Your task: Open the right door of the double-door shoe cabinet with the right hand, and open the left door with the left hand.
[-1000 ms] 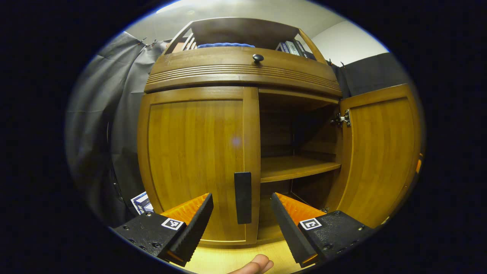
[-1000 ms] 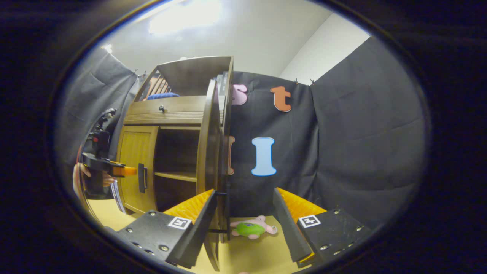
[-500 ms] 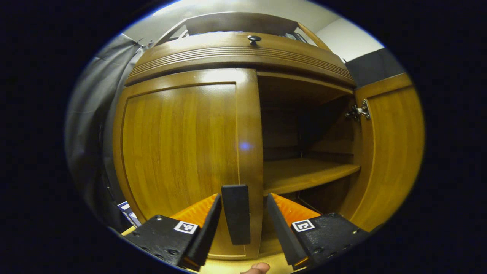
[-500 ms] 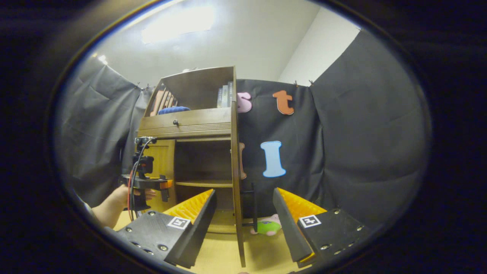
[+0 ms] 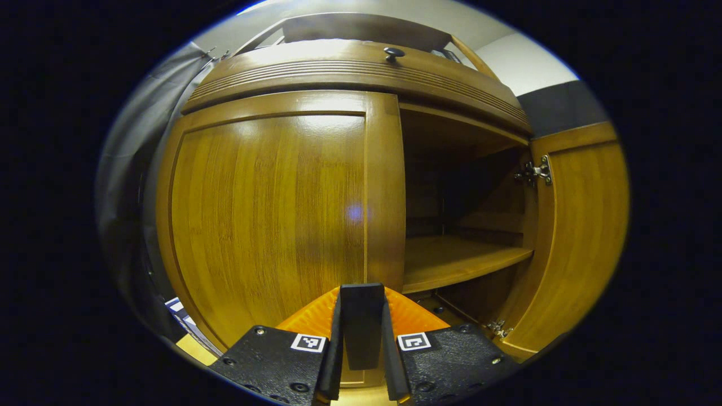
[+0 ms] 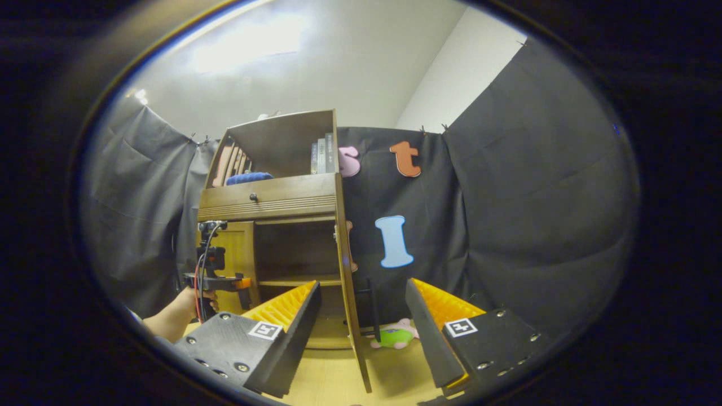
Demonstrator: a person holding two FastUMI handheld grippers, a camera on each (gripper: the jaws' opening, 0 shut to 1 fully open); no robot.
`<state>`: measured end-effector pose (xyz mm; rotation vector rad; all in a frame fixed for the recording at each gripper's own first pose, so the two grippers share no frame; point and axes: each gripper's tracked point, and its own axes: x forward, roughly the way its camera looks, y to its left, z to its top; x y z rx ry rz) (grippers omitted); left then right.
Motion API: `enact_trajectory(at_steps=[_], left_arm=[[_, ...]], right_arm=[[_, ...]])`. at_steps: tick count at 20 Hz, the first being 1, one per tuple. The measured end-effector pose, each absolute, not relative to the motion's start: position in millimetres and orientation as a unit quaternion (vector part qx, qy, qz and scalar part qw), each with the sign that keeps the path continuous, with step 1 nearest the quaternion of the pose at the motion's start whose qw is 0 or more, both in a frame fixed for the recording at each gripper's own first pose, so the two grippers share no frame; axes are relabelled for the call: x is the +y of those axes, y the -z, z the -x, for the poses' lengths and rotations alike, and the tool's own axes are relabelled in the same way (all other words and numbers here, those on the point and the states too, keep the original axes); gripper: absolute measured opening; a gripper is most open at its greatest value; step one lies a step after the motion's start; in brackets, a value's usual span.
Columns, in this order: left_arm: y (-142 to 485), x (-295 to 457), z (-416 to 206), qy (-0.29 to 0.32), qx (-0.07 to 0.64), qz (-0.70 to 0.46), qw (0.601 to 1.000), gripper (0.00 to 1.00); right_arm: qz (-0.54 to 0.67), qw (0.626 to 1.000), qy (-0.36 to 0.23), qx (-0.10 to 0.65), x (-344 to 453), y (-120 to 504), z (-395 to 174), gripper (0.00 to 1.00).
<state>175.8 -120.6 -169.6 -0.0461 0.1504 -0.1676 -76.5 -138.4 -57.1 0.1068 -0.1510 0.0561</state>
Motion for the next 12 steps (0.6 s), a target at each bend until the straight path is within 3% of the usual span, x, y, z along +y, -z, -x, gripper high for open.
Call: enact_trajectory(at_steps=[7,12], left_arm=[[167,-116,-144,0.105,0.088,0.026,0.990,0.32],[162,-111,-125,0.122,0.090,0.031,0.988,0.31]], right_arm=[[-0.035,0.998,-0.020,-0.050,-126,47,100,0.89],[-0.004,0.998,-0.046,-0.036,-91,48,111,0.89]])
